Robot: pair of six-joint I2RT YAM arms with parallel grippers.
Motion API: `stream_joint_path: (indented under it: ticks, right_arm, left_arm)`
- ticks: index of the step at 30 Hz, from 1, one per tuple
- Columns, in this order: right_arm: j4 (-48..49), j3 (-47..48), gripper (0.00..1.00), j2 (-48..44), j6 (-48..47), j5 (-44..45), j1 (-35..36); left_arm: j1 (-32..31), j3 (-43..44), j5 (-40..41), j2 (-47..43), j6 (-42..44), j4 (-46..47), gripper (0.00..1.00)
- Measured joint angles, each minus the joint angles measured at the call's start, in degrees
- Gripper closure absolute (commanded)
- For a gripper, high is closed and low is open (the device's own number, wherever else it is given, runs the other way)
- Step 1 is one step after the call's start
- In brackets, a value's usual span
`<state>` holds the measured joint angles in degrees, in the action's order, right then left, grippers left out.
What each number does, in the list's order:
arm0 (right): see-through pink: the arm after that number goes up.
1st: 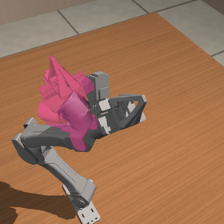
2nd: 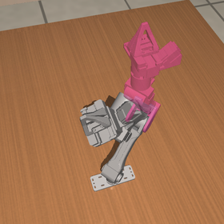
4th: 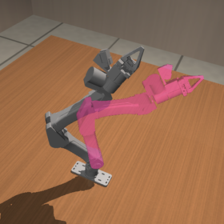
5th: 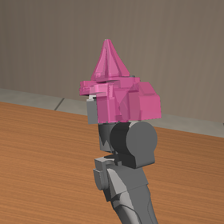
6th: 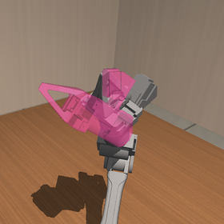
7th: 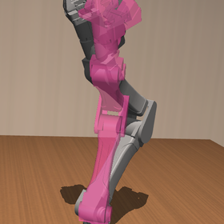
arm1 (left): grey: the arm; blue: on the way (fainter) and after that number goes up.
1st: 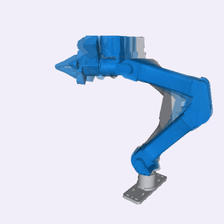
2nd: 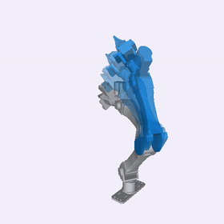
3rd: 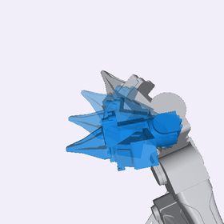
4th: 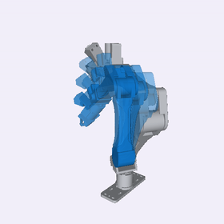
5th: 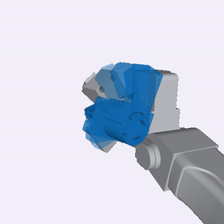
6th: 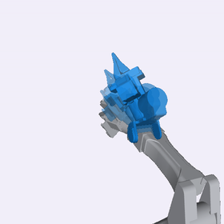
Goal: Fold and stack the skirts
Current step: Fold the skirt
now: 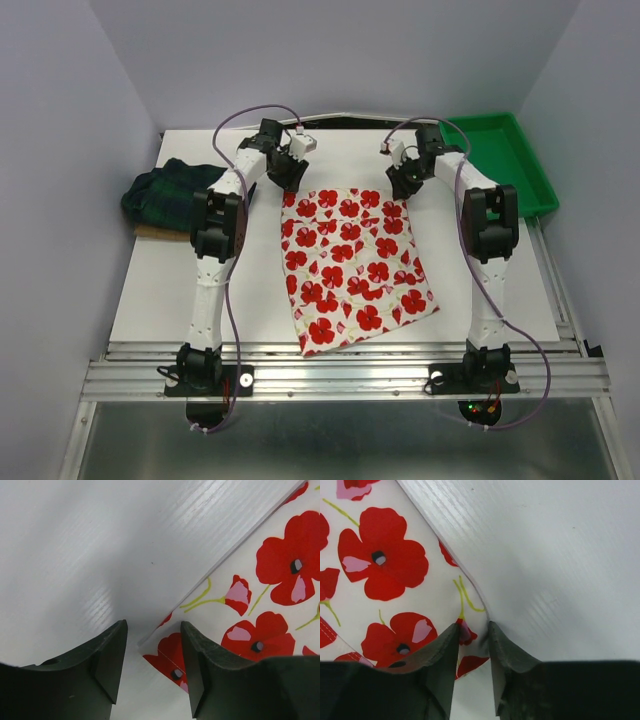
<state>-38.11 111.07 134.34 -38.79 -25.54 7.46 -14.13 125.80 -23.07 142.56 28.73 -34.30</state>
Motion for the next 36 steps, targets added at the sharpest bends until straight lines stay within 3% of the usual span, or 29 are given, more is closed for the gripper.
stream_joint_path:
  ticks: [5,10,19,30,36]
  right_arm:
    - [-0.1,-0.2,0.99,0.0,-0.7,-0.3,0.0]
    - [-0.2,-0.2,0.99,0.0,-0.7,-0.6,0.0]
    - [0.9,-0.7,0.99,-0.5,4.8,-1.5,0.0]
    - [4.5,2.4,0.99,-1.2,11.9,-0.6,0.0]
    - [5.3,3.0,0.99,-5.9,11.5,-0.4,0.0]
  left_arm:
    - [0.0,-0.3,0.0,0.0,1.4,0.1,0.69]
    - [0.3,-0.6,-0.8,-0.1,2.7,-0.1,1.00]
    - [0.5,5.8,-0.4,1.0,3.7,-6.6,1.00]
    - [1.3,7.1,2.1,-0.2,3.0,-0.7,1.00]
    - [1.6,5.3,2.0,-7.4,3.0,-0.2,1.00]
